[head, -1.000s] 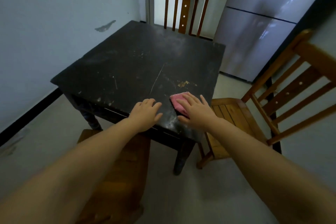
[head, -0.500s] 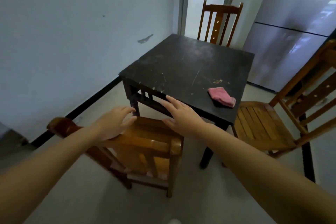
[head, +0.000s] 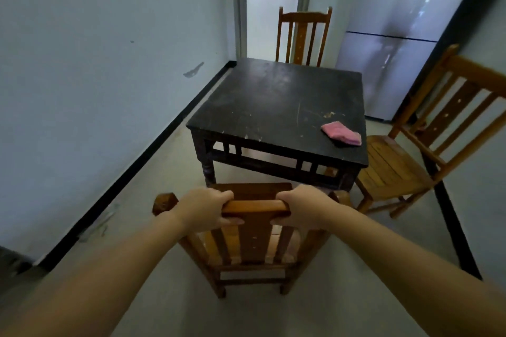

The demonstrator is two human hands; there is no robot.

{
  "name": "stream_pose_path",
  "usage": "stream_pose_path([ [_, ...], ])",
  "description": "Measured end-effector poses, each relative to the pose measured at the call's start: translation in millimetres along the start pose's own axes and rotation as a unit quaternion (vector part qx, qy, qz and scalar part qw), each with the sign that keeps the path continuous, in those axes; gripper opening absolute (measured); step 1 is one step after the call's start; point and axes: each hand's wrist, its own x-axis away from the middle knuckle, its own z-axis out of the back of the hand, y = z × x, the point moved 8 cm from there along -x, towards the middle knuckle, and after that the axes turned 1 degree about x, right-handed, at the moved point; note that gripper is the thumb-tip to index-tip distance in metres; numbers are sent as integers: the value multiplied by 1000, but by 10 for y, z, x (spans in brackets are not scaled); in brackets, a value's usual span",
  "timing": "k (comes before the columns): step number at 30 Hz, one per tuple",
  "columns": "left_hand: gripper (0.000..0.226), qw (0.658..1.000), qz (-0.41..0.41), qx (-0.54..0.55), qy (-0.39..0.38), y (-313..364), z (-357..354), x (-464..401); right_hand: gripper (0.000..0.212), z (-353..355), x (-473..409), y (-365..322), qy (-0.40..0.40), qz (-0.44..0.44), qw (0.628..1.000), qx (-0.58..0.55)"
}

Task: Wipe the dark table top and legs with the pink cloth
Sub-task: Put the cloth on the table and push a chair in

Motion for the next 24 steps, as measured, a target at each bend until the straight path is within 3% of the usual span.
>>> stream_pose_path([
  [5, 45, 995, -75, -11, 58, -60, 0, -40, 29, 59, 10, -22, 14, -52, 998, 21],
  [11, 41, 989, -136, -26, 56, -428, 98, -318, 33, 144, -262, -67, 46, -101, 994, 11],
  [19, 47, 987, -139, -63, 57, -1040, 214, -1037, 35, 396, -936, 161, 101, -119, 988, 0],
  [24, 50, 983, -151, -75, 78, -1214, 289, -1487, 38, 551, -1260, 489, 87, -133, 987, 1],
])
